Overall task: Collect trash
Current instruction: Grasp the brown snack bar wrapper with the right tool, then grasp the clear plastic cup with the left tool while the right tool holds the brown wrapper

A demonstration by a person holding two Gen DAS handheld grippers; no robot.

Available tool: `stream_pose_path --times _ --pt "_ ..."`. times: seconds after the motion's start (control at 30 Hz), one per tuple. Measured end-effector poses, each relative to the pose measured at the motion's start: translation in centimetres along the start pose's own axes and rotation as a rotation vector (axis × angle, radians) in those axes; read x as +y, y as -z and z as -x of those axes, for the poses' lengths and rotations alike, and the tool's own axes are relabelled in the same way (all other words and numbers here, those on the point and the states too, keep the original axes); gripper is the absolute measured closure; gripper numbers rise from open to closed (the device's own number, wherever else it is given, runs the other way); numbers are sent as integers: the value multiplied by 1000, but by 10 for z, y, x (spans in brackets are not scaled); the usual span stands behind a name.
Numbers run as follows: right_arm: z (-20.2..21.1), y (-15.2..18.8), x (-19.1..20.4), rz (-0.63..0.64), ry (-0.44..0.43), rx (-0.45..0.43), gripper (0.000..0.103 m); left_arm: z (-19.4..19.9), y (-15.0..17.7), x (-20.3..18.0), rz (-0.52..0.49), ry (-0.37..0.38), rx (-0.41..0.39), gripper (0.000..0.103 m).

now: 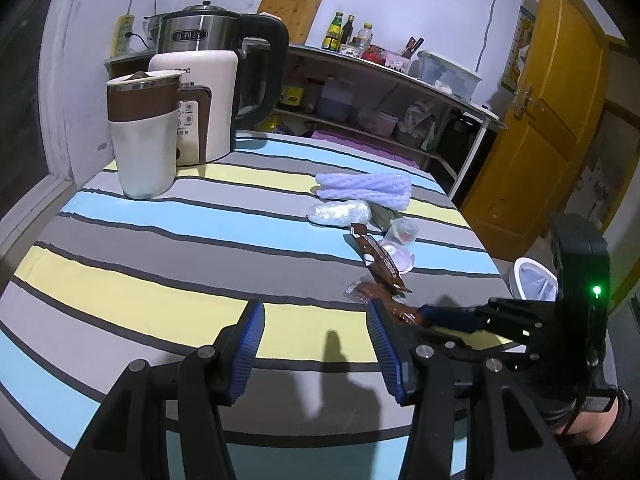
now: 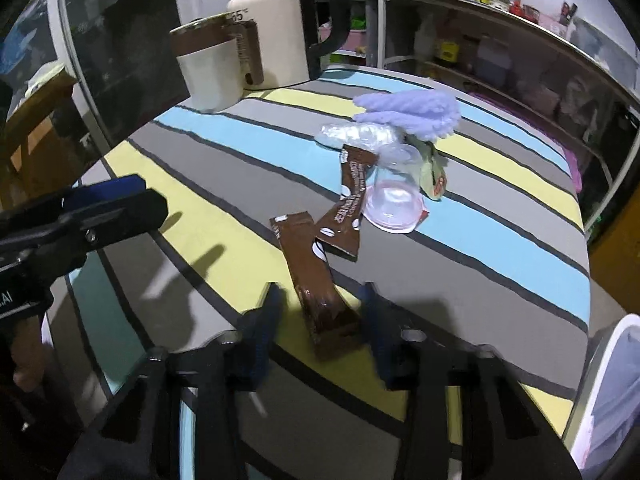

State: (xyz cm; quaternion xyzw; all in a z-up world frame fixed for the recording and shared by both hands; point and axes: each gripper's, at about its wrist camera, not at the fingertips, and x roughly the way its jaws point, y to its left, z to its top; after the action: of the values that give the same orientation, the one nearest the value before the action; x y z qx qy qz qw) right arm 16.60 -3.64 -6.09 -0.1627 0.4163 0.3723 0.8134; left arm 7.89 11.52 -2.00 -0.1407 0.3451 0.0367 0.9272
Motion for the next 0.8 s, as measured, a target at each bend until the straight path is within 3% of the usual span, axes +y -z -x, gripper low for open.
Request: stream_pose_path --times 0.37,0.8 --pt "38 23 2 -48 -36 -54 81 4 -9 -20 -34 24 -16 50" --pt "77 50 -52 -240 44 -126 81 -36 -32 -68 -106 87 2 50"
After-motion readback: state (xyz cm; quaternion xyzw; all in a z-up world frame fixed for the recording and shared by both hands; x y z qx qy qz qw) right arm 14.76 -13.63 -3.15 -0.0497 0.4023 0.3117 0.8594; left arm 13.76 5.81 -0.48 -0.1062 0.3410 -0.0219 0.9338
